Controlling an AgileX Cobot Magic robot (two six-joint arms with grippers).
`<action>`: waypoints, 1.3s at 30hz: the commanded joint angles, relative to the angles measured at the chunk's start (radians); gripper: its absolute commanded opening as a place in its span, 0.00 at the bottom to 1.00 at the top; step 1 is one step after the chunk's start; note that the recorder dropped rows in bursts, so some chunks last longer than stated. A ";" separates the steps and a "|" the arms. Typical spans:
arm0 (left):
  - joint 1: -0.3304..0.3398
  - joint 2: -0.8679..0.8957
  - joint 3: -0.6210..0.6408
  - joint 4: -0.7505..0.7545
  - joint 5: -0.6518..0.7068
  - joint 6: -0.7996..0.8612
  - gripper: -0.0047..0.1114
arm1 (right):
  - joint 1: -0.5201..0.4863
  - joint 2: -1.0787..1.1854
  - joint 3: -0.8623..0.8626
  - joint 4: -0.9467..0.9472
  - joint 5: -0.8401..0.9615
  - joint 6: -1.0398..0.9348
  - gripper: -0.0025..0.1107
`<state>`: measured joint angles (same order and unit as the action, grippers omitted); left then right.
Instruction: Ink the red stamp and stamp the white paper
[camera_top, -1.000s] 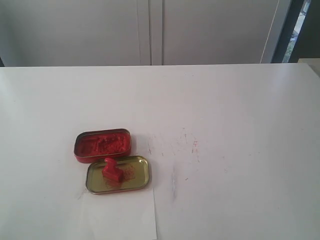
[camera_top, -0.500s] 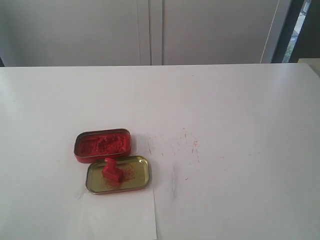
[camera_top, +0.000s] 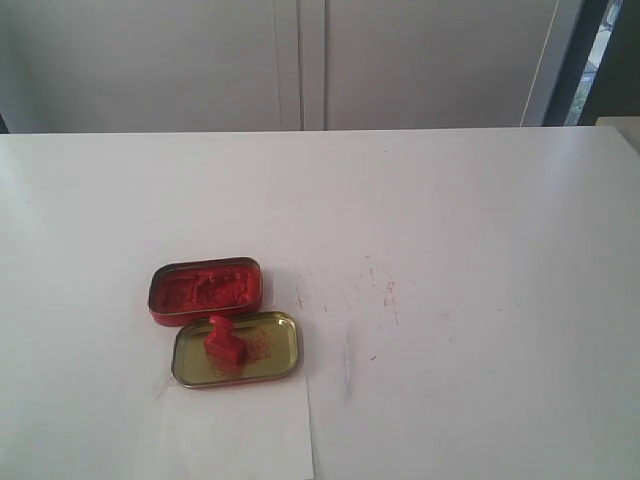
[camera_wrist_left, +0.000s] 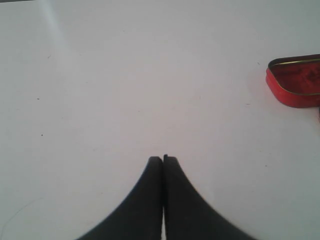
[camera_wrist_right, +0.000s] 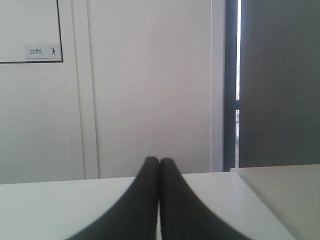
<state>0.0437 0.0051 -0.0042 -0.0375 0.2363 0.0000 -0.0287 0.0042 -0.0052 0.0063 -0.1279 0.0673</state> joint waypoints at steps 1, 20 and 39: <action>0.003 -0.005 0.004 -0.006 -0.003 -0.007 0.04 | -0.001 -0.004 0.005 0.000 -0.009 -0.002 0.02; 0.003 -0.005 0.004 -0.006 -0.003 -0.007 0.04 | -0.001 -0.004 -0.281 -0.006 0.399 -0.090 0.02; 0.003 -0.005 0.004 -0.006 -0.003 -0.007 0.04 | -0.001 0.007 -0.310 -0.006 0.394 -0.036 0.02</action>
<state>0.0437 0.0051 -0.0042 -0.0375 0.2363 0.0000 -0.0287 0.0042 -0.2921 0.0000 0.2362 0.0167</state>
